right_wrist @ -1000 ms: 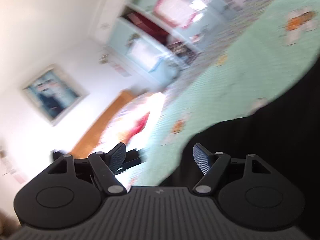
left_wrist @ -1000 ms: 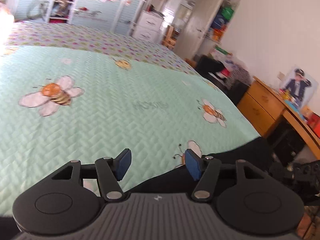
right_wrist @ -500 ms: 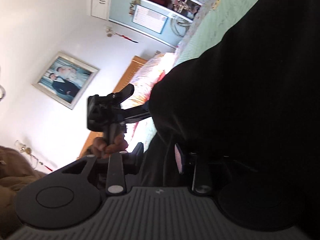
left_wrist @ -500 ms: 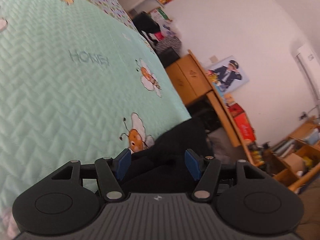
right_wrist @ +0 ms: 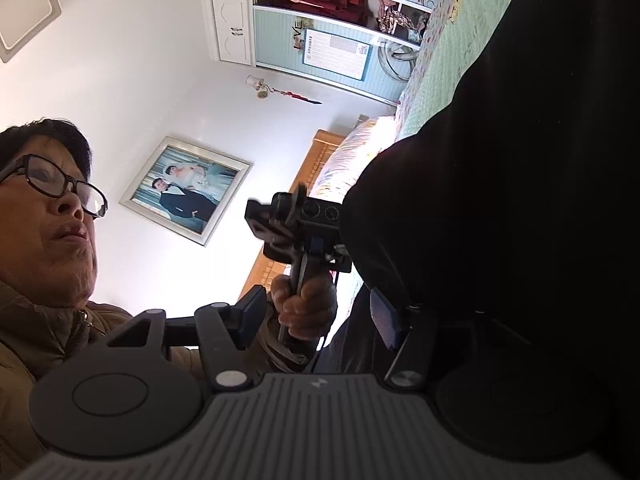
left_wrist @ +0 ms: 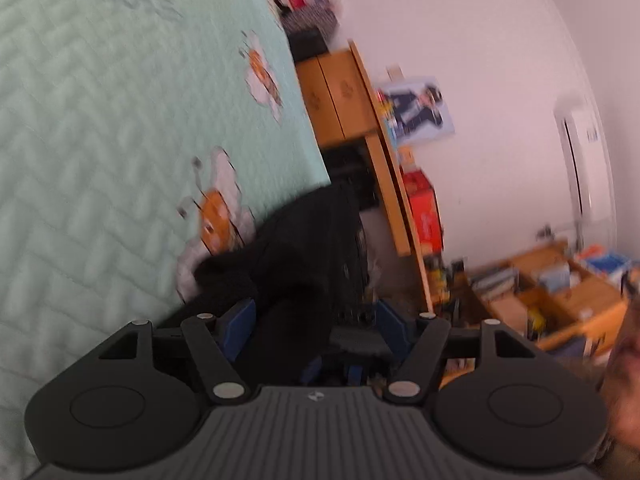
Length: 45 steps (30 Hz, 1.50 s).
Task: Fold clothes
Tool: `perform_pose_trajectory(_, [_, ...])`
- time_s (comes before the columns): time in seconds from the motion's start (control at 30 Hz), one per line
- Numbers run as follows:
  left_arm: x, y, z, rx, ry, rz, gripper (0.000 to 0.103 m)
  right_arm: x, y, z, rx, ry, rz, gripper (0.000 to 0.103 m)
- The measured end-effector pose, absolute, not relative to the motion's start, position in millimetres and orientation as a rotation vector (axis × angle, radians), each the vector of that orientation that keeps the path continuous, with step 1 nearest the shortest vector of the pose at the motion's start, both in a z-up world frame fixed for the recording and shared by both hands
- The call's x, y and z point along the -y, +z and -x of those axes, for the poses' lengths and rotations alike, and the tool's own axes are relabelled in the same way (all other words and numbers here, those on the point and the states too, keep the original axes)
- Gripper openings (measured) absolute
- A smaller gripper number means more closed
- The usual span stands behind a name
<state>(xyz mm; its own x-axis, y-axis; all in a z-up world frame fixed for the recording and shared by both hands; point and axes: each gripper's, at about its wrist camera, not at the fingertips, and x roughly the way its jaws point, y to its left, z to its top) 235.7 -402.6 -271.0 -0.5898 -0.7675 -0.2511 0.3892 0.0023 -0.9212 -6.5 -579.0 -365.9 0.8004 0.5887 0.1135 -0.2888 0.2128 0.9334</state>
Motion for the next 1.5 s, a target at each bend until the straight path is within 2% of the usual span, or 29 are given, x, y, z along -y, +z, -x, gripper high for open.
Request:
perform_pose_trajectory(0.23, [417.5,-279.2,-199.2,-1.476,-1.695,0.341,0.072,583.3,-361.7,13.6,-0.261,0.660,-1.226,0.070])
perform_pose_trajectory(0.3, [419.8,-281.4,-205.0,-1.490,-1.665,0.401,0.072,583.8,-360.0,15.1,-0.257,0.665,-1.228,0.071])
perform_pose_trajectory(0.67, [465.0,-314.3,-216.6,-1.826,-1.364,0.782,0.074,583.4,-354.5,23.4,-0.238,0.682,-1.226,0.075])
perform_pose_trajectory(0.77, [456.3,-307.7,-225.2,-1.767,-1.219,0.913,0.069,582.2,-351.6,26.2,-0.233,0.673,-1.215,0.075])
perform_pose_trajectory(0.83, [445.3,-299.5,-239.4,-1.642,-1.200,1.025,0.068,582.0,-350.2,28.6,-0.223,0.668,-1.208,0.075])
perform_pose_trajectory(1.07, [469.7,-290.6,-256.7,-1.638,-1.360,0.806,0.068,580.6,-346.8,32.2,-0.207,0.658,-1.195,0.075])
perform_pose_trajectory(1.17, [472.2,-293.1,-270.2,-1.697,-1.404,0.762,0.065,580.4,-346.7,33.2,-0.206,0.657,-1.193,0.076])
perform_pose_trajectory(1.33, [472.2,-306.1,-264.5,-1.779,-1.409,0.711,0.068,579.9,-345.4,31.5,-0.210,0.656,-1.195,0.076])
perform_pose_trajectory(1.47, [499.9,-289.2,-297.0,-1.731,-1.411,0.523,0.067,579.4,-344.6,30.2,-0.210,0.655,-1.195,0.077])
perform_pose_trajectory(1.5, [503.9,-293.0,-307.2,-1.763,-1.389,0.551,0.067,579.4,-344.6,30.1,-0.210,0.653,-1.194,0.077])
